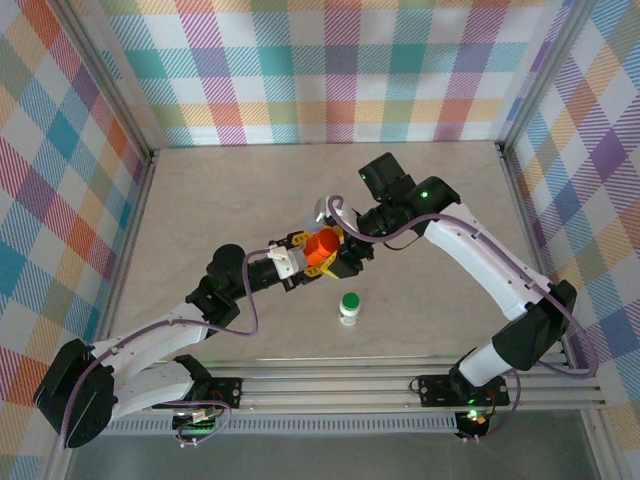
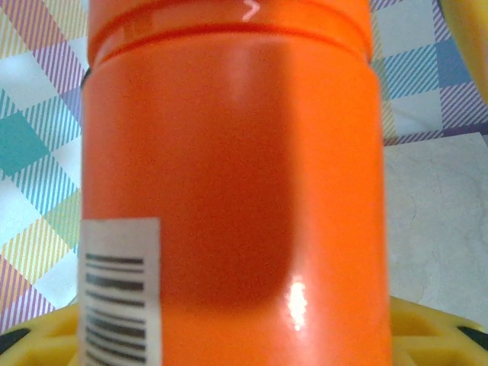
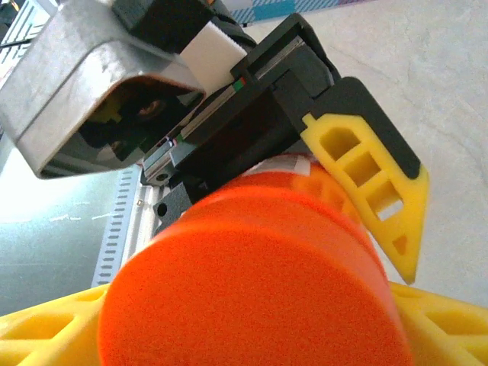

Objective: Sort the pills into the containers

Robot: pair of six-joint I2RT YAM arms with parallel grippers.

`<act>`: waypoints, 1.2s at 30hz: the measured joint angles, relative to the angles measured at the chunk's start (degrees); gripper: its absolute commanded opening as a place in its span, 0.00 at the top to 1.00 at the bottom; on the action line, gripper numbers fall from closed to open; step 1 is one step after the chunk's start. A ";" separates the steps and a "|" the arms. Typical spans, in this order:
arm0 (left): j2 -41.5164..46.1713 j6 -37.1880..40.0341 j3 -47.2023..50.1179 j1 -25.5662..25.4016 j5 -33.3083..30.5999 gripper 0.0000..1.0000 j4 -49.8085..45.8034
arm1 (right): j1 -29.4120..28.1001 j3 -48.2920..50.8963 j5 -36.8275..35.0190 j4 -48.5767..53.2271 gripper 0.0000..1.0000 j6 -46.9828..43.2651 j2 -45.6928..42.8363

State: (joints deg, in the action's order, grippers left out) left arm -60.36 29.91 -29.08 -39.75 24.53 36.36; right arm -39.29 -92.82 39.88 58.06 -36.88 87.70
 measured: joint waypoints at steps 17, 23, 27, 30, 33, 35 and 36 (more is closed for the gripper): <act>-0.46 -0.31 -0.02 0.02 -1.22 0.04 -0.85 | -1.25 -2.47 -1.46 -1.88 0.81 2.03 2.49; -0.48 0.35 -0.07 -0.26 -1.09 0.00 -0.20 | -0.31 -2.47 -5.73 -2.86 0.82 4.07 2.43; -0.24 0.63 -0.07 -0.26 -2.29 0.00 0.31 | 3.08 -2.47 -9.79 -3.72 0.81 5.88 1.92; -0.02 0.66 0.11 -0.26 -4.59 0.00 1.57 | 6.78 -2.47 -14.75 -5.49 0.80 8.33 1.49; 0.09 0.35 0.68 -0.26 -8.26 0.00 3.67 | 10.73 -3.21 -23.56 -6.69 0.81 11.67 2.47; -0.11 -0.57 1.03 -0.26 -11.91 0.00 5.33 | 12.96 -4.68 -29.24 -7.04 0.82 13.88 4.85; -0.44 -1.27 1.14 -0.28 -14.40 0.00 6.43 | 14.32 -6.25 -32.52 -6.99 0.83 15.26 7.02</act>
State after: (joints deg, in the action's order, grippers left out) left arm -60.80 28.64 -27.94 -40.03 10.13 42.78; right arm -24.97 -99.07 7.35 51.07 -21.63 94.72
